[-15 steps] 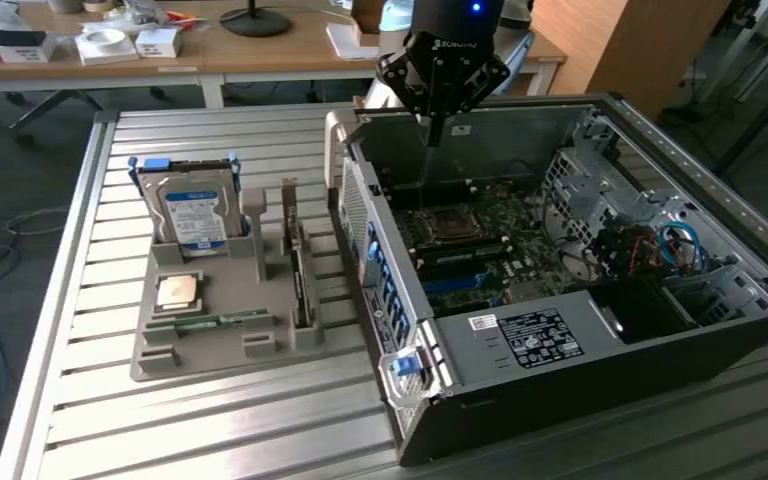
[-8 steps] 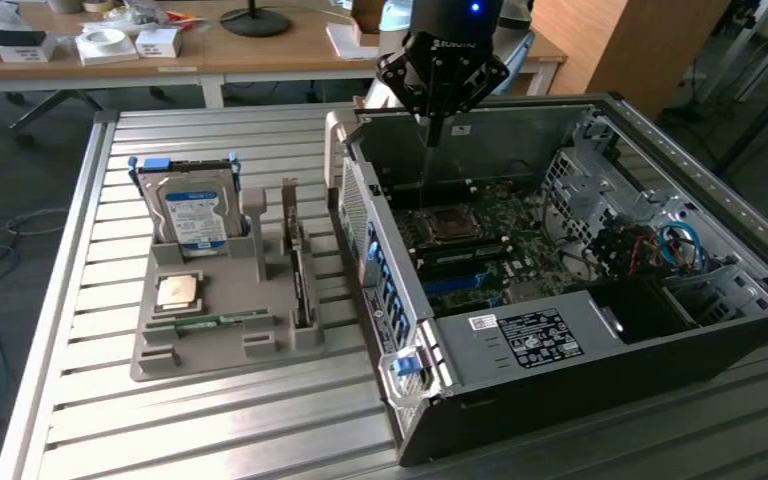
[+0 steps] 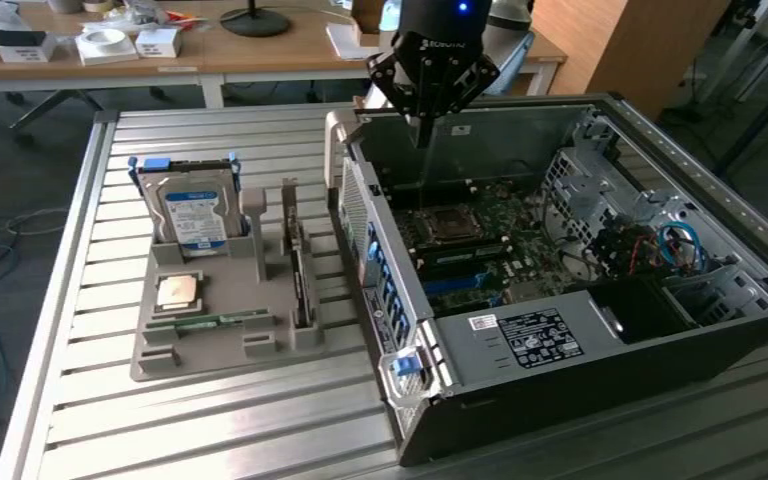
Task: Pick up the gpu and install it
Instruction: 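Reach for the gpu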
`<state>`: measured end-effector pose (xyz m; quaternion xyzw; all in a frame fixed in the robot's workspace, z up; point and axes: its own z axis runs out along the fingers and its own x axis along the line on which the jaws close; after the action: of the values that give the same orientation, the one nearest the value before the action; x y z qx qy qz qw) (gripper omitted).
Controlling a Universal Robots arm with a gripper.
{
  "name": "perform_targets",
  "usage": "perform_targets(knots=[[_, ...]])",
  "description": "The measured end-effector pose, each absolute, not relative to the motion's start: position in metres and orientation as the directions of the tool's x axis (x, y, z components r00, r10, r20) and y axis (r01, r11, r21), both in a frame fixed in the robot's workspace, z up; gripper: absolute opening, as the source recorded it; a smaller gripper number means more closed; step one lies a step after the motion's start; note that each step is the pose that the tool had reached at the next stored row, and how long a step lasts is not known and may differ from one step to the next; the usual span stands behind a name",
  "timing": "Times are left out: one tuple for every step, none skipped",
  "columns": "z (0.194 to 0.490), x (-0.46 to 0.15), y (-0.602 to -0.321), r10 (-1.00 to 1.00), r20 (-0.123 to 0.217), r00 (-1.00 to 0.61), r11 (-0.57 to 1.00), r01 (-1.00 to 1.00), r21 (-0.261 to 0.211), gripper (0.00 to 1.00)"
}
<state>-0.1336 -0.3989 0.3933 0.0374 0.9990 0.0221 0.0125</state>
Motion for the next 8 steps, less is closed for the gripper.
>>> perform_targets(knots=[[0.393, -0.136, -0.399, 0.075, -0.023, -0.997, 0.996, 0.074, 0.045, 0.11], [0.393, -0.138, -0.399, 0.075, -0.023, -0.997, 0.996, 0.074, 0.045, 0.11], [0.393, -0.14, -0.399, 0.075, -0.023, -0.997, 0.996, 0.074, 0.045, 0.11], [0.393, -0.142, -0.399, 0.075, -0.023, -0.997, 0.996, 0.074, 0.045, 0.11], [0.393, -0.145, -0.399, 0.075, -0.023, -0.997, 0.996, 0.074, 0.045, 0.11], [0.393, -0.147, -0.399, 0.075, -0.023, -0.997, 0.996, 0.074, 0.045, 0.11], [0.393, -0.149, -0.399, 0.075, -0.023, -0.997, 0.996, 0.074, 0.045, 0.11], [0.393, -0.152, -0.399, 0.075, -0.023, -0.997, 0.996, 0.074, 0.045, 0.11]])
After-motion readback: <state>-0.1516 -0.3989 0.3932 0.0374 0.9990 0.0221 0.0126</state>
